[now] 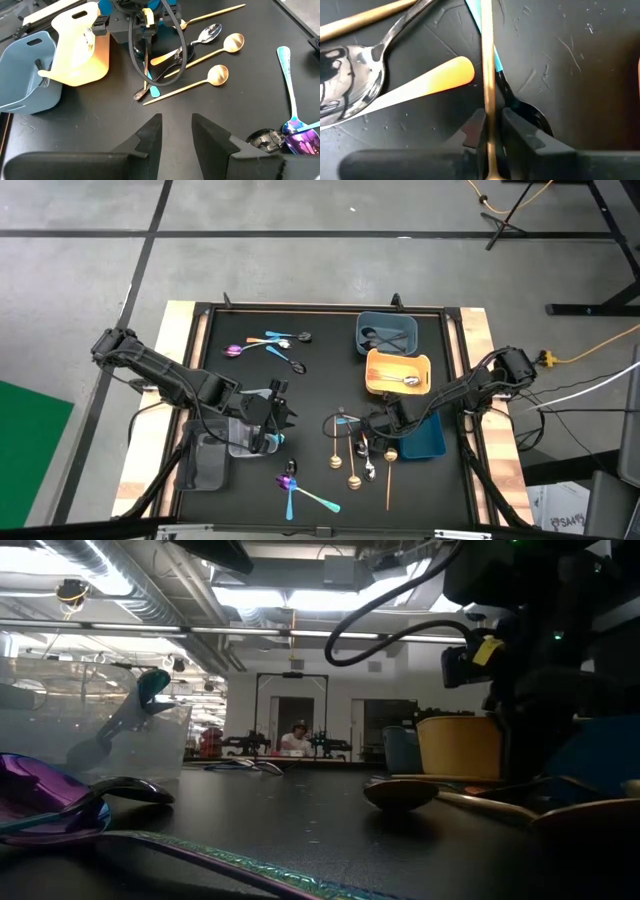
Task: Sort silverware by color (type)
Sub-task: Put the yellow spoon into the blue bin
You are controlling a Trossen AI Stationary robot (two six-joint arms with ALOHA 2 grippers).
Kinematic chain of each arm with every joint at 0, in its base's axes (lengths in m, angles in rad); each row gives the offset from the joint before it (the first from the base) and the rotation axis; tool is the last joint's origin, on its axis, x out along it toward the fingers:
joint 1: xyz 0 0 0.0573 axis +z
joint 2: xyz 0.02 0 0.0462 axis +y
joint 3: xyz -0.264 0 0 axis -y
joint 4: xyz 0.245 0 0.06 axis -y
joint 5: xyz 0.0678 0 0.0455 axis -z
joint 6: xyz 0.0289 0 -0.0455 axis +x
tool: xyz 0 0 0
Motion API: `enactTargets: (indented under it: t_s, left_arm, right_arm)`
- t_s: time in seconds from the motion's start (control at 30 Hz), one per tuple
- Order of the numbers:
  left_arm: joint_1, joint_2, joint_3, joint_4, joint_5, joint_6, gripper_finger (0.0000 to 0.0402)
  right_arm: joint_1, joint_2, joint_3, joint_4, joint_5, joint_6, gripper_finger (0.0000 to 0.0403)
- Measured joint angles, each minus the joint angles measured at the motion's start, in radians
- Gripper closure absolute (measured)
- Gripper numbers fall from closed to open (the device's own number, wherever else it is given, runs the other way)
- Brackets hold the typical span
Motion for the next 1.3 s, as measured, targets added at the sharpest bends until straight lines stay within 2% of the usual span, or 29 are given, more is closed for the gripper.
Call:
enactTargets:
  t_s: [0.23, 0.53, 0.9, 1.3]
  left_arm:
    - [0.000, 0.000, 0.000, 0.000, 0.000, 0.000, 0.0302]
    - [0.000, 0.000, 0.000, 0.000, 0.000, 0.000, 0.0302]
    - [0.000, 0.000, 0.000, 0.002, 0.000, 0.000, 0.0302]
    - [0.000, 0.000, 0.000, 0.008, 0.000, 0.000, 0.0302]
  right_arm:
    - [0.000, 0.001, 0.008, -0.009, 0.000, -0.001, 0.0398]
    - [-0.001, -0.003, 0.092, -0.050, -0.046, -0.029, 0.0400]
    - [-0.001, -0.041, 0.204, -0.203, -0.049, -0.031, 0.0400]
    - [0.000, -0.222, 0.242, -0.311, -0.062, -0.020, 0.0402]
